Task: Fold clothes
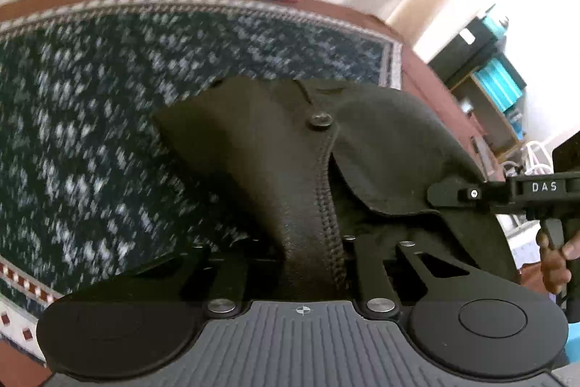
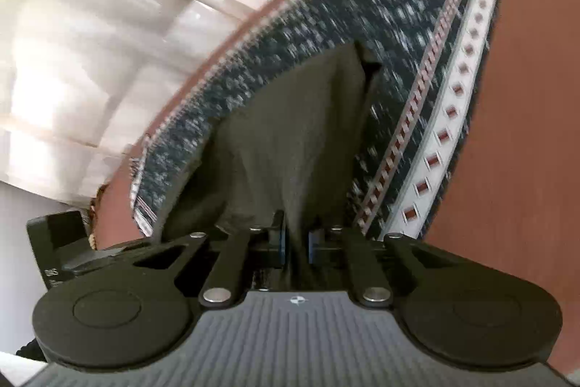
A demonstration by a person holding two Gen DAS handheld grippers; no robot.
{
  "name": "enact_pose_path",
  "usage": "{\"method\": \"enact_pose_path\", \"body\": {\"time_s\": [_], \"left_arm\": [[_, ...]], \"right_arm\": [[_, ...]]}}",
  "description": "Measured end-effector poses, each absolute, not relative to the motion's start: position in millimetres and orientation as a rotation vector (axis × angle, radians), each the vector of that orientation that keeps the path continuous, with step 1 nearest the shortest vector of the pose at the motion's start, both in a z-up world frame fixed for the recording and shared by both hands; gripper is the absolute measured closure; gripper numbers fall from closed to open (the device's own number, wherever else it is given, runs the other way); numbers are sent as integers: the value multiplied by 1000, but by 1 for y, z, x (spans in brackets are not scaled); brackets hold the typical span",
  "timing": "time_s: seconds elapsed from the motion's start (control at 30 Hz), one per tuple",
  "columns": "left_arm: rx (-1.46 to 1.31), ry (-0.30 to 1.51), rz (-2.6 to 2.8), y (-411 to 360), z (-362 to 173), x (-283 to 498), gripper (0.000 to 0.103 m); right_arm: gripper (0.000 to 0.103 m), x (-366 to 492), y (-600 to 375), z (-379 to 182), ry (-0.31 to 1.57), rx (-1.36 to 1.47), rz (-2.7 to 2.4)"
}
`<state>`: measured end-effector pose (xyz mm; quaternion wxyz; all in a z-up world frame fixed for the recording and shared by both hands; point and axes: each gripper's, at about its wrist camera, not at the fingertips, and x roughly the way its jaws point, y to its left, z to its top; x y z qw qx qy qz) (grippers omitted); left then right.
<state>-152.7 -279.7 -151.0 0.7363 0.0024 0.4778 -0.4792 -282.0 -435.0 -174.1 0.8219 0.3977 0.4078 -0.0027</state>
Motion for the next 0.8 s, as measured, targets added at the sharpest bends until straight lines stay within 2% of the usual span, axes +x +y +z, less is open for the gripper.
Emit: {"method": "enact_pose_path", "body": {"time_s": [0.33,0.57,0.8], "left_arm": [[8,917,-1061,-309,-133,-130,93],[13,868,-1010,-401,-140,-100,93],[-14,865,-919,-481,-176,-17,93]], "right_arm": [[92,-272,-497,-129,774,739,-3],[93,-248,-602,-125,743,674,19],[94,-182,-743,-127,720,600,100]]}}
